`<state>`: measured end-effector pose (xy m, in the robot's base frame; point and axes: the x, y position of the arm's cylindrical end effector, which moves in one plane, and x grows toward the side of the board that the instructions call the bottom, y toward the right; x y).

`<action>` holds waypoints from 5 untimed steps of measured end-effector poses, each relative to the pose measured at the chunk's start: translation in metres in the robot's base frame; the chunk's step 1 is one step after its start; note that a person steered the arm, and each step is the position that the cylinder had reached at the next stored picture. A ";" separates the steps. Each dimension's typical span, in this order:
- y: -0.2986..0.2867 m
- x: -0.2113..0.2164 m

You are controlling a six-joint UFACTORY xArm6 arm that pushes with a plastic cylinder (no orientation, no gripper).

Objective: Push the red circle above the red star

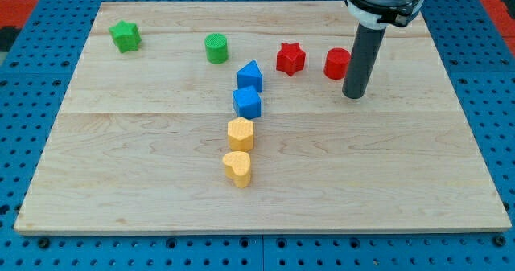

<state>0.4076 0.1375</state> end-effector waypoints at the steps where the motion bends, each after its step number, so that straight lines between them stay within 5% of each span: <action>1: -0.003 0.000; 5: 0.015 -0.013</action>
<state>0.3947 0.1522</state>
